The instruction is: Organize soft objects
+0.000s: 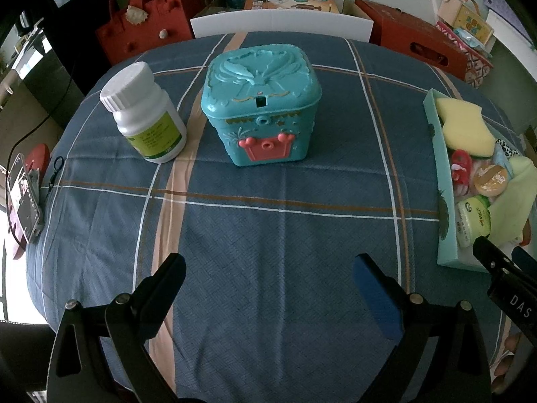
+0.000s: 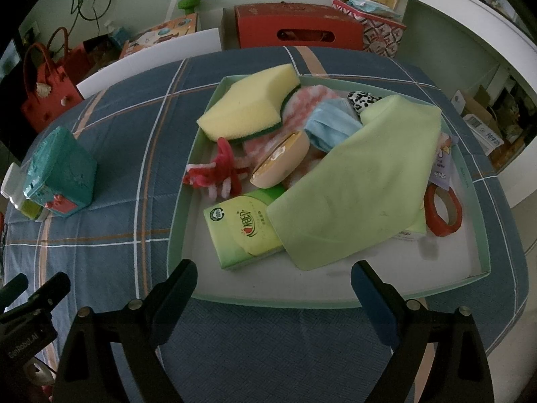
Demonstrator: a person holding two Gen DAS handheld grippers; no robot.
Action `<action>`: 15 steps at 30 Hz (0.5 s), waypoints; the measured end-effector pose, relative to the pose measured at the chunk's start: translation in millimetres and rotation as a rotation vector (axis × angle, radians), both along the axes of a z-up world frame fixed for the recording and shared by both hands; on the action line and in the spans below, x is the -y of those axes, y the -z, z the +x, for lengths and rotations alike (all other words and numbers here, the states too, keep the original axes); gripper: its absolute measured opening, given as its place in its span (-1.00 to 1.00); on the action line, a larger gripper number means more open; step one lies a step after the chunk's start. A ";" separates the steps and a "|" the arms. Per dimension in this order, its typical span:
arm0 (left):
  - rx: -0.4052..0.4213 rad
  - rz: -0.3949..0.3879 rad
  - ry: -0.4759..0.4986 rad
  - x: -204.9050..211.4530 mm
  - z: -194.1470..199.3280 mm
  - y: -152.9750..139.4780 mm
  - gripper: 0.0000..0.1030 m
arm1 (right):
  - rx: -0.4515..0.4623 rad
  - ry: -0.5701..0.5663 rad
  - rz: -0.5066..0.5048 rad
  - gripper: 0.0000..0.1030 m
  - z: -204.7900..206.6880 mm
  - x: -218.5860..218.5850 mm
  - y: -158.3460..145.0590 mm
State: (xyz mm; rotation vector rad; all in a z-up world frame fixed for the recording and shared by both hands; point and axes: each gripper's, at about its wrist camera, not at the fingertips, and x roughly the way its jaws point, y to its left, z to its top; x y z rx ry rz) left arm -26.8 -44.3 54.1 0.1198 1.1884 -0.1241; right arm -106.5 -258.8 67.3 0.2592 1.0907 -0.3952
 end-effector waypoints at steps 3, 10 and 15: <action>-0.001 0.000 -0.001 -0.2 -0.4 0.4 0.93 | -0.001 -0.001 -0.001 0.84 -0.6 -0.2 0.2; -0.003 -0.005 -0.003 -1.2 -0.7 0.7 0.93 | -0.004 -0.003 -0.004 0.84 -2.1 -0.5 1.2; -0.005 -0.006 -0.007 -1.9 -0.7 0.3 0.93 | -0.006 -0.003 -0.005 0.84 -0.2 -0.6 1.4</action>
